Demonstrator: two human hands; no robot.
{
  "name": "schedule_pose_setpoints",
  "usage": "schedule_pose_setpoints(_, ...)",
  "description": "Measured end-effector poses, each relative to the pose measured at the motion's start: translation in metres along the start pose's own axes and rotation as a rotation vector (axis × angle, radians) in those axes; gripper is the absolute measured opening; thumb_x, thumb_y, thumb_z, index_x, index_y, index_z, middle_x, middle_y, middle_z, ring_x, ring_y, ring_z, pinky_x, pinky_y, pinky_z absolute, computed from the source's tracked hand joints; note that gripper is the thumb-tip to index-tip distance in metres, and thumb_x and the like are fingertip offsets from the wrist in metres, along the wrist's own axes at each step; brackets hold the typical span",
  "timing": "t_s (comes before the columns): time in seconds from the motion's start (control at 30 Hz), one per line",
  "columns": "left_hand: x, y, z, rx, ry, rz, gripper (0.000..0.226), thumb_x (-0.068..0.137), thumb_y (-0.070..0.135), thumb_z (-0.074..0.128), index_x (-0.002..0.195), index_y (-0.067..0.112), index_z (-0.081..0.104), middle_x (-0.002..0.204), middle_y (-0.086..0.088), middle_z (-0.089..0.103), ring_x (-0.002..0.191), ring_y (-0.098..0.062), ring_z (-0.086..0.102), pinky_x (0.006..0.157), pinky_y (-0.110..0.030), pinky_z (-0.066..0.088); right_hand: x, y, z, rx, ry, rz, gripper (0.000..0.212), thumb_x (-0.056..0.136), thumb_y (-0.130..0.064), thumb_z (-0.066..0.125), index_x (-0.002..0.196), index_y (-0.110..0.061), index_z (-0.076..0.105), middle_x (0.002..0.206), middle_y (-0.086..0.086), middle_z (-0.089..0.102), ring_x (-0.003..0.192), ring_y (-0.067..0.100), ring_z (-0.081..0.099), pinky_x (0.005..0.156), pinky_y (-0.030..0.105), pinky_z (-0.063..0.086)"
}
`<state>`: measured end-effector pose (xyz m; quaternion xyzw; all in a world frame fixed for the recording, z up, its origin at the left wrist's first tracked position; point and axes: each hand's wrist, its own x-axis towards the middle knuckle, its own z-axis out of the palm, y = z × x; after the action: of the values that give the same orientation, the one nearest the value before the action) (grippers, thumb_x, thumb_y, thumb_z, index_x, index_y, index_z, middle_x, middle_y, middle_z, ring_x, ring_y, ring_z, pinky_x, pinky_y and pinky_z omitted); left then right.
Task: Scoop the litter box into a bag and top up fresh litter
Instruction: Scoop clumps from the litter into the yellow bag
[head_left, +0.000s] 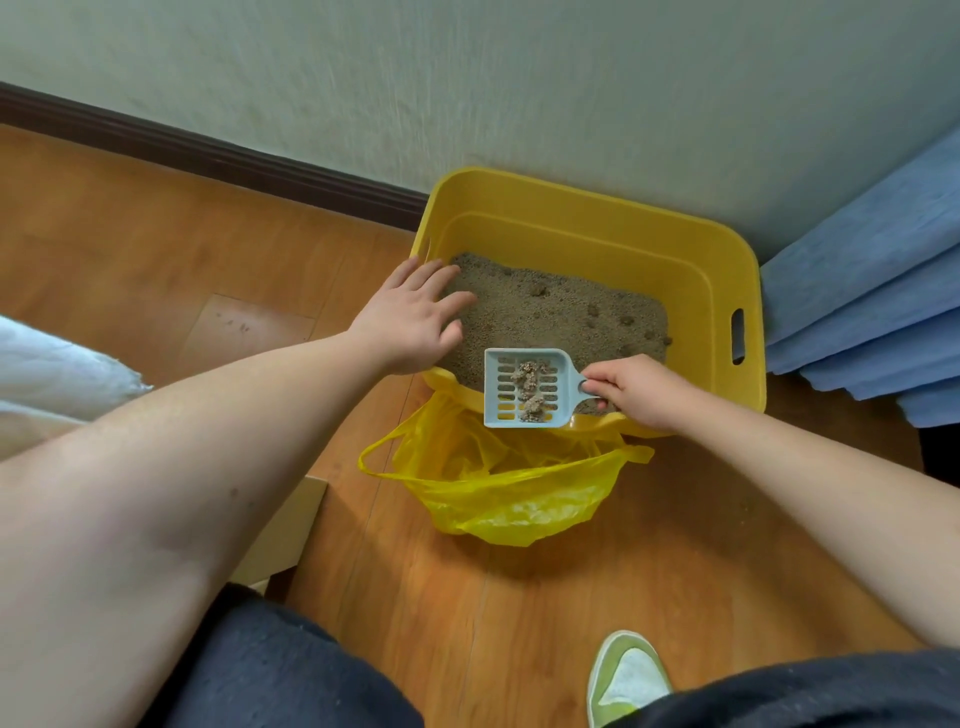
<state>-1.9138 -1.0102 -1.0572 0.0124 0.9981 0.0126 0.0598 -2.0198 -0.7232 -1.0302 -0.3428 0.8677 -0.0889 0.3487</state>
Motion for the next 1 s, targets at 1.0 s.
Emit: schedule_pose_setpoints(1.0,0.001,0.0,-0.001,0.0,0.01,0.001,0.065,0.088,0.051,0.018,0.146,0.028,0.037,0.158,-0.012,0.026,0.148,-0.028,0.016,0.121,-0.044,0.0,-0.034,-0.05,0.049,-0.934,0.435,-0.574,0.027,0.07,-0.004,0.036,0.064,-0.011,0.061,0.056,0.004,0.052,0.053,0.025,0.052,0.044,0.03,0.034)
